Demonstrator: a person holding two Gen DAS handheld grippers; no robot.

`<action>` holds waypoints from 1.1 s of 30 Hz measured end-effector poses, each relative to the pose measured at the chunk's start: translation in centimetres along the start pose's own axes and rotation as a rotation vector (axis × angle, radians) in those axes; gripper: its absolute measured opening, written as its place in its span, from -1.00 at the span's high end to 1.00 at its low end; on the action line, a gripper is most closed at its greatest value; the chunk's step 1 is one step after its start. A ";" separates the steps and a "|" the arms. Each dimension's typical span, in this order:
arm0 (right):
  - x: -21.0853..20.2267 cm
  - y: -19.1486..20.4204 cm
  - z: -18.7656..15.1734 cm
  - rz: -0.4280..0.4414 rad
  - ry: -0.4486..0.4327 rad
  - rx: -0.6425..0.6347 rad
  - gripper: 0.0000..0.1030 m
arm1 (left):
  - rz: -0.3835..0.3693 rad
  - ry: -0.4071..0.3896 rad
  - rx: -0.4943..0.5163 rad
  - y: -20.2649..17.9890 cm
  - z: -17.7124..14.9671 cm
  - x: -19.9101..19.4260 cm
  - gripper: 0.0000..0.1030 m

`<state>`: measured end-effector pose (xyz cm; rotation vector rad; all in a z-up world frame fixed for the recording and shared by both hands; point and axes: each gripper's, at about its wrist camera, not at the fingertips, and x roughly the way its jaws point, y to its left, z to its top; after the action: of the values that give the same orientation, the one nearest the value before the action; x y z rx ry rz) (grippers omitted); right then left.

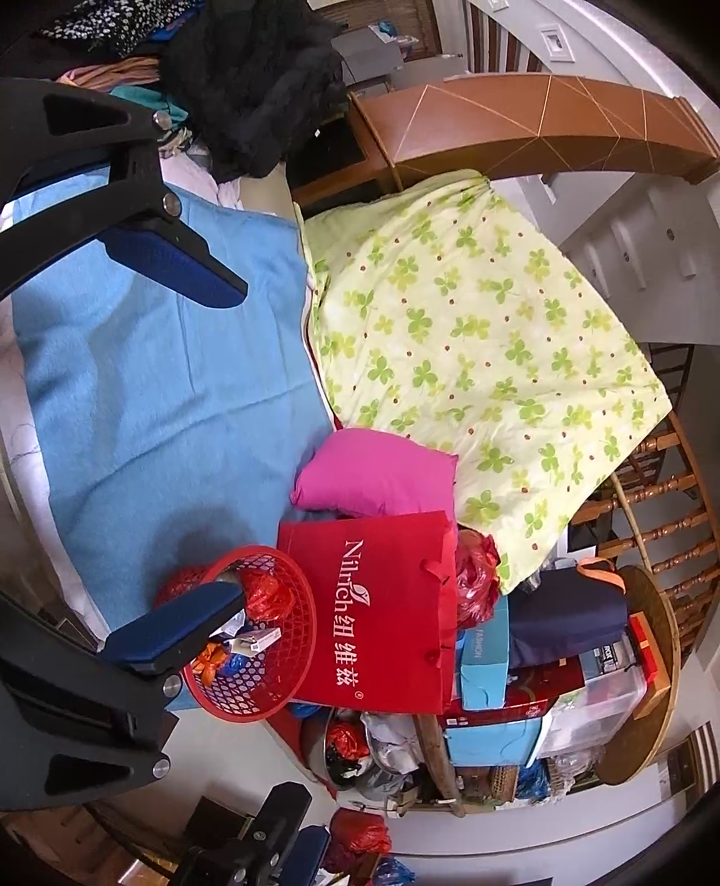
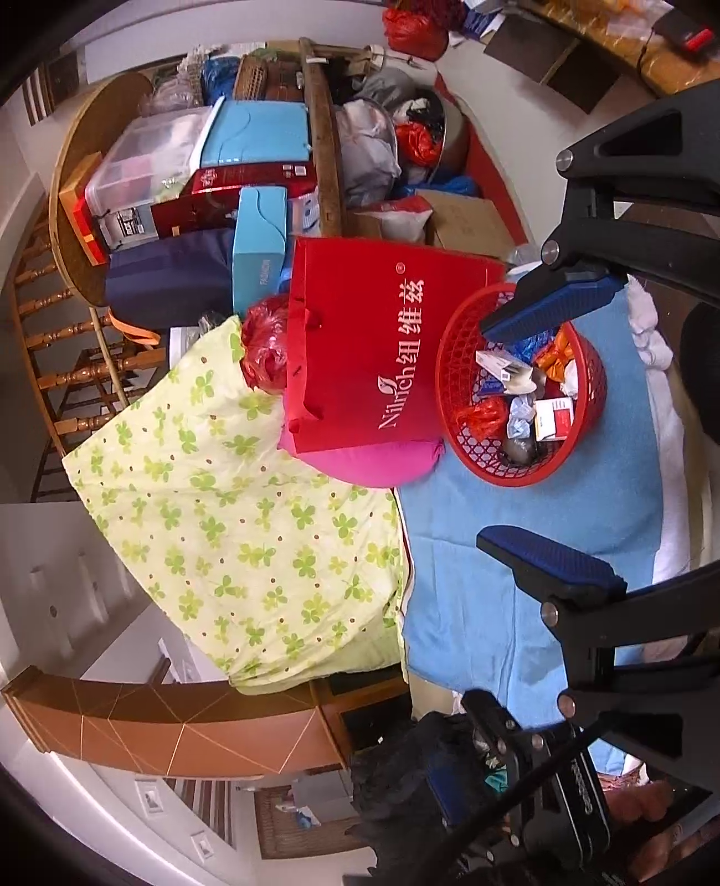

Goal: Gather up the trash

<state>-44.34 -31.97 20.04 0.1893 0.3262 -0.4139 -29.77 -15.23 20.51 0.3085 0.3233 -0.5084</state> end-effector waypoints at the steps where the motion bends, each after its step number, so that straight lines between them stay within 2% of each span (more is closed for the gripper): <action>1: -0.2 0.0 0.1 -0.001 -0.002 -0.002 -0.40 | 0.005 0.001 -0.004 0.1 0.0 -0.3 -0.94; 10: -2.4 0.9 1.1 -0.015 -0.038 -0.022 -0.40 | 0.096 0.005 0.015 0.2 -0.2 -1.6 -0.94; 20: -2.4 1.4 1.1 -0.059 0.018 -0.029 -0.40 | 0.118 0.001 0.006 0.5 0.3 -2.7 -0.94; 33: -2.0 1.7 0.6 -0.044 0.053 -0.039 -0.40 | 0.127 0.006 0.019 0.6 0.4 -2.7 -0.94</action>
<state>-45.17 -29.90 21.50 0.1557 0.3903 -0.4463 -31.58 -13.79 21.99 0.3465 0.3023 -0.3858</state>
